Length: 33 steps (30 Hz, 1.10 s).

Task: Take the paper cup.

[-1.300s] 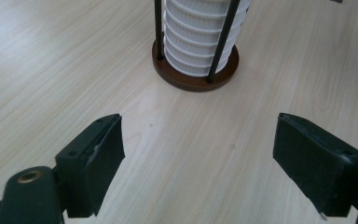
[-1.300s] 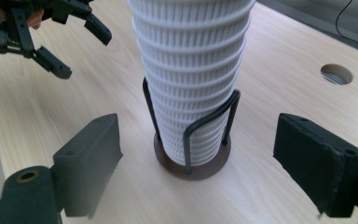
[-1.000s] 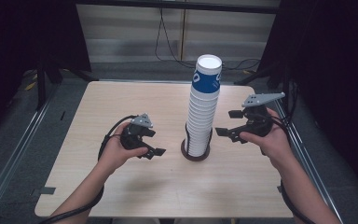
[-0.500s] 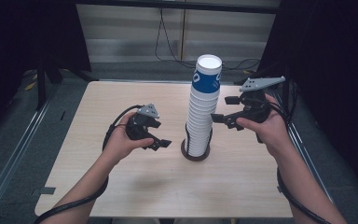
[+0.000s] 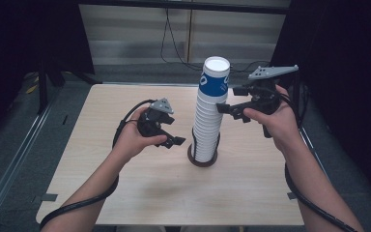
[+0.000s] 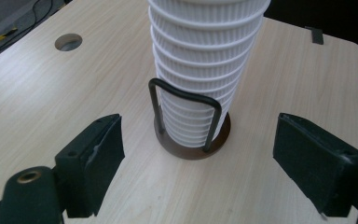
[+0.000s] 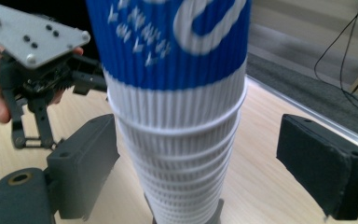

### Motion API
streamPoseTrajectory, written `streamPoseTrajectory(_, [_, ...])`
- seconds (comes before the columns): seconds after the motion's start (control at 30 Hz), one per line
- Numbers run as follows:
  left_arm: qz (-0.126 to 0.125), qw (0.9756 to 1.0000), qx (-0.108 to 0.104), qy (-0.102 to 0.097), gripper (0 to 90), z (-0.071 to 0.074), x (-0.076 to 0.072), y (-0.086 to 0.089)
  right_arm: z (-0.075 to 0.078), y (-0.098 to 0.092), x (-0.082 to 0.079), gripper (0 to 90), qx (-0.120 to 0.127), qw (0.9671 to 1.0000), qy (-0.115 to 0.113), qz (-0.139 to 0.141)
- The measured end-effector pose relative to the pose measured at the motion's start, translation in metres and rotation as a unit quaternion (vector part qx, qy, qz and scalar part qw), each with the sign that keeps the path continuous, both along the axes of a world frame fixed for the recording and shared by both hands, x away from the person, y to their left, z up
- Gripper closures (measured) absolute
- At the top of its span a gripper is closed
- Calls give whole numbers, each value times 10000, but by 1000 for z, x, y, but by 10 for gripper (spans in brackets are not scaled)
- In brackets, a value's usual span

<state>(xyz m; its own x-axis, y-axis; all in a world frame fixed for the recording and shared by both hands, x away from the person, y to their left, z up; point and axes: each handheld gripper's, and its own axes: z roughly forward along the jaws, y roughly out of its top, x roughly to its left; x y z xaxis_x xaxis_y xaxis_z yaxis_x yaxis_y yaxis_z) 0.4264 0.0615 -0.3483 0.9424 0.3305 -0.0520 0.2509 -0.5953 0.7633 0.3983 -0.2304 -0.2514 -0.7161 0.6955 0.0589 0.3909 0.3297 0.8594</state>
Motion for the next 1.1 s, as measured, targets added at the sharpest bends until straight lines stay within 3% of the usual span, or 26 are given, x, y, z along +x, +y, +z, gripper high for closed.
streamPoseTrajectory(0.27, [-47,10000,-44,-38,161,5,4,-9,10,10,7,101,-116,9999,-68,28])
streamPoseTrajectory(0.47, [-84,9998,-134,-79,160,12,8,-14,12,16,11,100,-8,10000,-53,81])
streamPoseTrajectory(0.83, [-107,9995,-284,-119,159,22,12,-21,6,39,21,101,-154,9999,-26,40])
streamPoseTrajectory(1.1, [-145,9982,-503,-275,159,42,14,-31,6,36,23,127,88,9999,59,33])
